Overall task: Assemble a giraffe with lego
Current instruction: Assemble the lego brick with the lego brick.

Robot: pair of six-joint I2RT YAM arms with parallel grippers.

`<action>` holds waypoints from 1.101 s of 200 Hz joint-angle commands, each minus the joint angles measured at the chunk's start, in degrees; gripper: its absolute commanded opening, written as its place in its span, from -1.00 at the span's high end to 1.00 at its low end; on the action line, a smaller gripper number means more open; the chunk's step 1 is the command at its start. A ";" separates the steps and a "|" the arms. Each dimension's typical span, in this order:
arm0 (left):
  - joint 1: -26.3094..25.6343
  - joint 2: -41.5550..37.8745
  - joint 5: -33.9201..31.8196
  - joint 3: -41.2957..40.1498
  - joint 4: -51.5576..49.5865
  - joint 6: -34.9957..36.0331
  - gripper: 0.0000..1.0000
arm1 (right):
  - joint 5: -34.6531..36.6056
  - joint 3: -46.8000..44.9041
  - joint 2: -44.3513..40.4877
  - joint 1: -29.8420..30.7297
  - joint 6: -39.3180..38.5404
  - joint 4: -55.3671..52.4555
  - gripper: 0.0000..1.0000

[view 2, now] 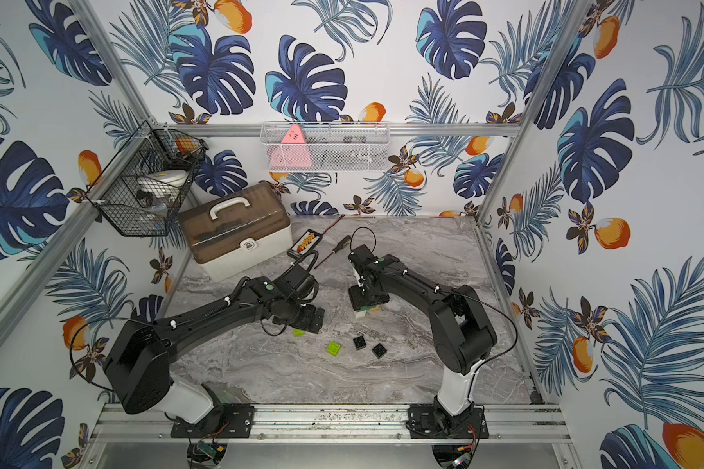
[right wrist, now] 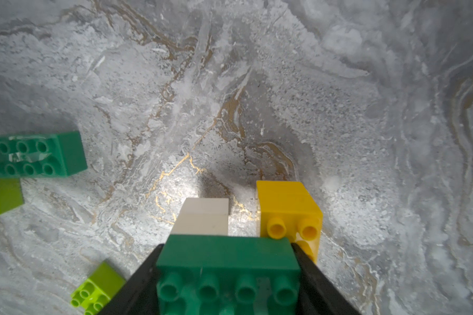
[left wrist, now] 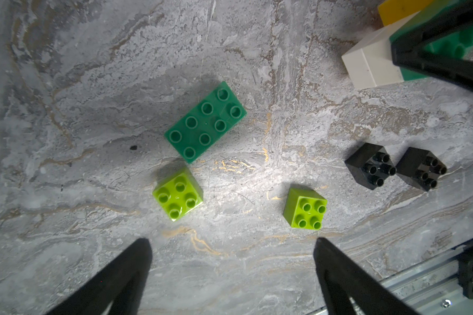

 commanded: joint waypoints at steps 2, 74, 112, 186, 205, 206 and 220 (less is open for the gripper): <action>-0.19 0.10 -0.82 0.53 -0.23 -0.84 -0.95 | -0.34 0.61 0.34 -0.34 0.75 -1.14 -0.33; -0.51 0.30 -1.08 0.93 -0.28 -1.11 -0.95 | -4.29 1.35 1.45 -0.50 3.90 -2.76 -0.33; -0.90 0.24 -1.30 0.87 -0.29 -1.37 -0.95 | -7.80 3.95 4.03 -2.53 6.52 -6.31 -0.33; -0.99 -0.99 -2.14 0.52 -1.12 -0.84 -0.95 | -7.11 2.55 1.90 -2.49 6.86 -7.97 -0.32; -1.11 -0.93 -1.97 0.31 -0.90 -0.93 -0.95 | -7.18 3.04 0.50 -2.50 7.51 -8.51 -0.32; -1.12 -0.93 -1.92 0.29 -0.91 -0.93 -0.95 | -7.23 3.06 0.47 -2.52 7.57 -8.55 -0.32; -1.09 -0.76 -1.78 0.42 -0.80 -0.89 -0.95 | -7.67 3.41 -0.09 -2.53 8.09 -8.65 -0.32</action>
